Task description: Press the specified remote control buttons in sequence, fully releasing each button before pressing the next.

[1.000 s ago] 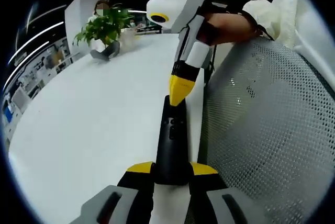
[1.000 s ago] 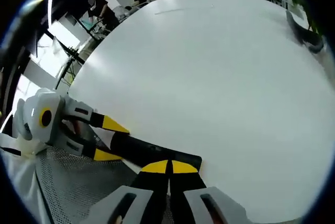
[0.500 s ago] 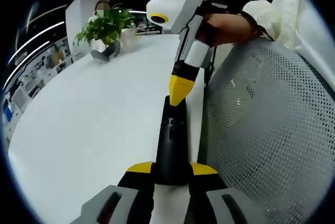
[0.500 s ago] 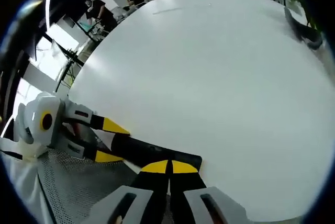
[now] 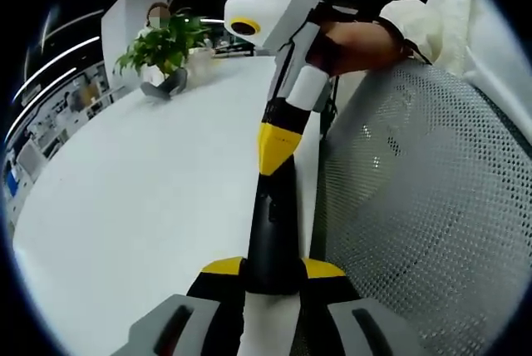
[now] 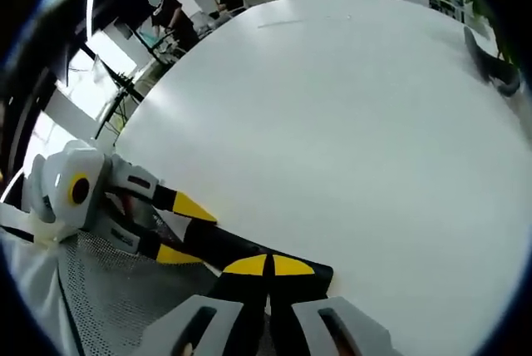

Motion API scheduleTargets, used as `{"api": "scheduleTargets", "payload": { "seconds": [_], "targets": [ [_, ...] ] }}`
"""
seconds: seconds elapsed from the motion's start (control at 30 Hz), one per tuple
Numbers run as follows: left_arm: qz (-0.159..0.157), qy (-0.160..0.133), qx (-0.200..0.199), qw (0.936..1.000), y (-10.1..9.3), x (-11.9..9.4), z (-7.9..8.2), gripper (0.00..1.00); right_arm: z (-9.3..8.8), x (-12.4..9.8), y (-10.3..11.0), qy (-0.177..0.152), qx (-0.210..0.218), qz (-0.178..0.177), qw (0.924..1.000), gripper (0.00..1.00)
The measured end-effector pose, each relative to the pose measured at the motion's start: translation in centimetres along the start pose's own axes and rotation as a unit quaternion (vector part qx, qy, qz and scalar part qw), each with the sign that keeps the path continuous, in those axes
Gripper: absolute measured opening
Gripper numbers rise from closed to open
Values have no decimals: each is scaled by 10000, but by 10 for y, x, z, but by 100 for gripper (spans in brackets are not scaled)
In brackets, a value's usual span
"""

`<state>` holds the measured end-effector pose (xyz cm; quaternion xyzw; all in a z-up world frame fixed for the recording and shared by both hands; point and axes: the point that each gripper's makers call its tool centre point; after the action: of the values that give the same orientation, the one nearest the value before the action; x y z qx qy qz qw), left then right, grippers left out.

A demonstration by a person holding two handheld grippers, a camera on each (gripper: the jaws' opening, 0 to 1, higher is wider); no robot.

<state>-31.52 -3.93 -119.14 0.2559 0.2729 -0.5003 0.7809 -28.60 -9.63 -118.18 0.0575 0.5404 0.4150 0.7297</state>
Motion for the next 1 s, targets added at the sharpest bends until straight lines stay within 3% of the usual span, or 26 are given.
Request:
{"api": "scheduleTargets", "payload": {
  "seconds": [0.07, 1.0],
  "targets": [
    [1, 3, -3, 10000, 0, 0, 0, 25, -5, 2, -2, 112, 11, -37, 9999, 0],
    [12, -14, -17, 10000, 1, 2, 0, 25, -3, 0, -4, -20, 98, -30, 9999, 0]
  ]
}}
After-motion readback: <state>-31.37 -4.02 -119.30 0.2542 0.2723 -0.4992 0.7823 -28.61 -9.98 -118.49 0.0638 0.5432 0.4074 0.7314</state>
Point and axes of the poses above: the point that each gripper's makers call its tool centre point, and the gripper's own axes: x roughly forward along the fingers, y roughly to its left, z roughly out of its top, and after that the axes turned 11 degrees about z, right-handed
